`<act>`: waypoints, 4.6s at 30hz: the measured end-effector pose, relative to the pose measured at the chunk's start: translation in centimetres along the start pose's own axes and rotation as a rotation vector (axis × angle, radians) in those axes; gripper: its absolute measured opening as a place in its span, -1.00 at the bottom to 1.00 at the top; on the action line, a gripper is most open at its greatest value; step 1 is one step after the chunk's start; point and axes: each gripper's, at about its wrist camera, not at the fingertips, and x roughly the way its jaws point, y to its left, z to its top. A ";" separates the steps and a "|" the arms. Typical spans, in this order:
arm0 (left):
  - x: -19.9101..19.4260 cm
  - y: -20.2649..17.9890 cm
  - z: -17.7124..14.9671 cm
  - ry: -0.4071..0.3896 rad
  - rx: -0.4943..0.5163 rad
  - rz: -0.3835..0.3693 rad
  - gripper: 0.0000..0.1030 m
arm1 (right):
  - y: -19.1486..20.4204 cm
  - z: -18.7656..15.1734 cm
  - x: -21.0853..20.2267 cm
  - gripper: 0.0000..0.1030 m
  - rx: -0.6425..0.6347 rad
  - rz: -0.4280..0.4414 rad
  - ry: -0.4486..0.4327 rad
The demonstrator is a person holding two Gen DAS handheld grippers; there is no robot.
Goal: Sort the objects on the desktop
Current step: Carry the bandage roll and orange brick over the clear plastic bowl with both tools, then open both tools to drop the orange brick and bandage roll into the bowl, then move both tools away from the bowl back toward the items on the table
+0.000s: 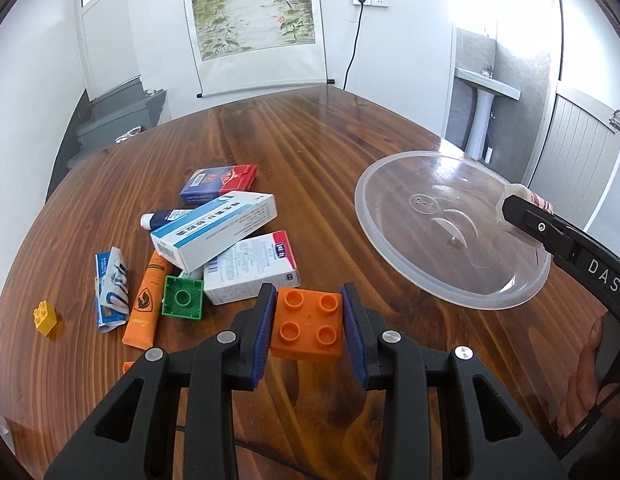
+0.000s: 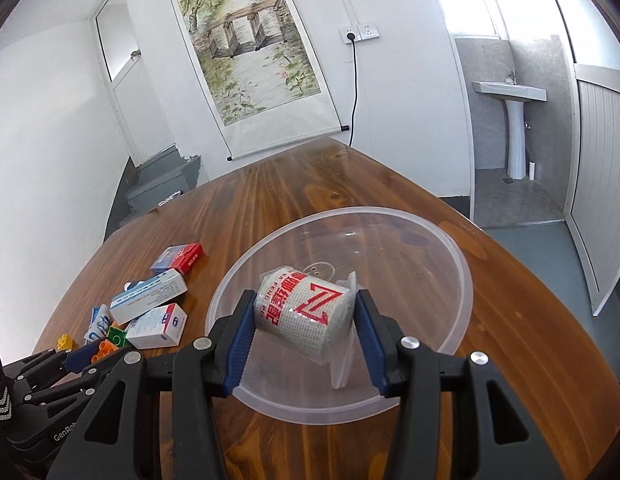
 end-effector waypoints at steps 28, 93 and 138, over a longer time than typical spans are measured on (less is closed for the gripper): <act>3.8 -6.3 5.6 -0.024 0.094 -0.050 -0.30 | -3.5 2.5 3.1 0.04 -0.001 -0.087 -0.012; 4.9 -3.6 5.5 -0.040 -0.058 -0.301 0.62 | -4.9 2.4 2.6 0.35 0.056 -0.141 -0.031; -0.3 17.9 -2.5 -0.064 -0.341 0.138 0.62 | 1.7 0.7 3.2 0.42 -0.078 -0.048 0.007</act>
